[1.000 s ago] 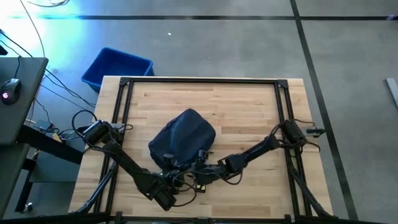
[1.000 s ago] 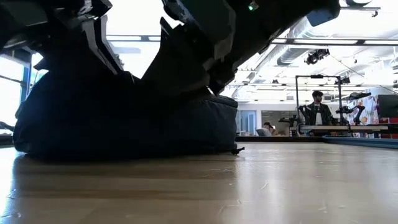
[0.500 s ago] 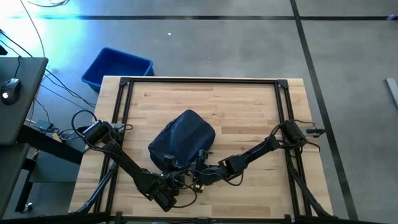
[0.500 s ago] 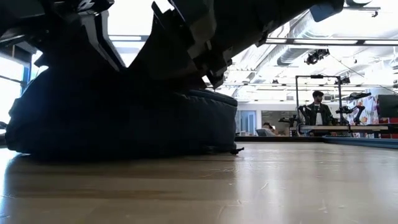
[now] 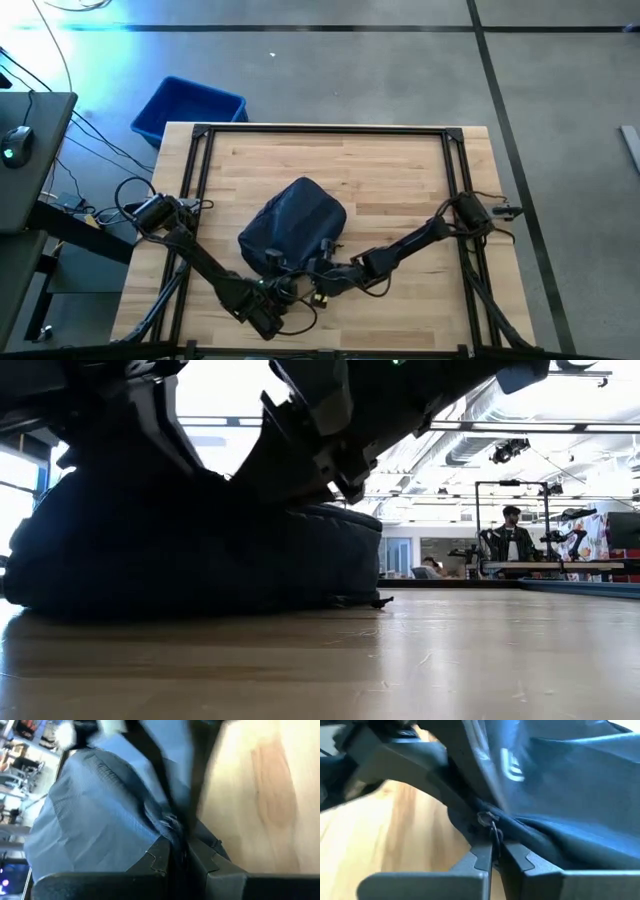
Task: Unpack backpack
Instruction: Open the black backpack
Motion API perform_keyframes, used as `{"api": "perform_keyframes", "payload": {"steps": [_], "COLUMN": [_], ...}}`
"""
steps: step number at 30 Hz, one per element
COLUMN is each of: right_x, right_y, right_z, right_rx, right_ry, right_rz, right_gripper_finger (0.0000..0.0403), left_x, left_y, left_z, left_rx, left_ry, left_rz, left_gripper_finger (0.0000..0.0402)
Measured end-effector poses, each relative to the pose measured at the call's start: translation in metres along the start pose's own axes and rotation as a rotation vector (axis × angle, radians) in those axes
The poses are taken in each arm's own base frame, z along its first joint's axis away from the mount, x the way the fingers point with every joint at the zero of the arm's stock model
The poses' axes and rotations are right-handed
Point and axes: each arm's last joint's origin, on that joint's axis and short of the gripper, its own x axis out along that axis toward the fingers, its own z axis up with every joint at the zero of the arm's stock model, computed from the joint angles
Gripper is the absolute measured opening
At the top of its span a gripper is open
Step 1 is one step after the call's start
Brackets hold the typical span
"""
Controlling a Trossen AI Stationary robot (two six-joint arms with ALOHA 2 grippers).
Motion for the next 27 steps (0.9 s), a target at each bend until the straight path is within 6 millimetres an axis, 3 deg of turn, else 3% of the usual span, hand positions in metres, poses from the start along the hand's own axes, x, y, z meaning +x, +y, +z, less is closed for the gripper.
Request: {"api": "perform_keyframes", "payload": {"steps": [10, 18, 23, 27], "right_x": [-0.024, -0.042, -0.055, -0.055], "right_y": [-0.022, -0.057, -0.044, -0.011], "right_z": [-0.006, -0.029, -0.032, -0.030], "right_rx": [-0.012, -0.076, -0.126, -0.234], "right_ry": [0.223, 0.451, 0.461, 0.392], "right_rz": [-0.194, -0.547, -0.513, -0.268], "right_gripper_finger": [0.0000, 0.0000, 0.0000, 0.0000], "left_x": [-0.009, -0.017, -0.010, -0.006], "left_y": [-0.006, -0.012, -0.007, 0.006], "left_z": [-0.007, -0.015, -0.036, -0.053], "left_rx": [0.145, 0.244, 0.254, 0.214], "left_ry": [0.031, 0.048, 0.106, 0.173], "left_rz": [-0.059, -0.080, 0.025, 0.160], "left_gripper_finger": [0.0009, 0.0008, 0.0014, 0.0051]}}
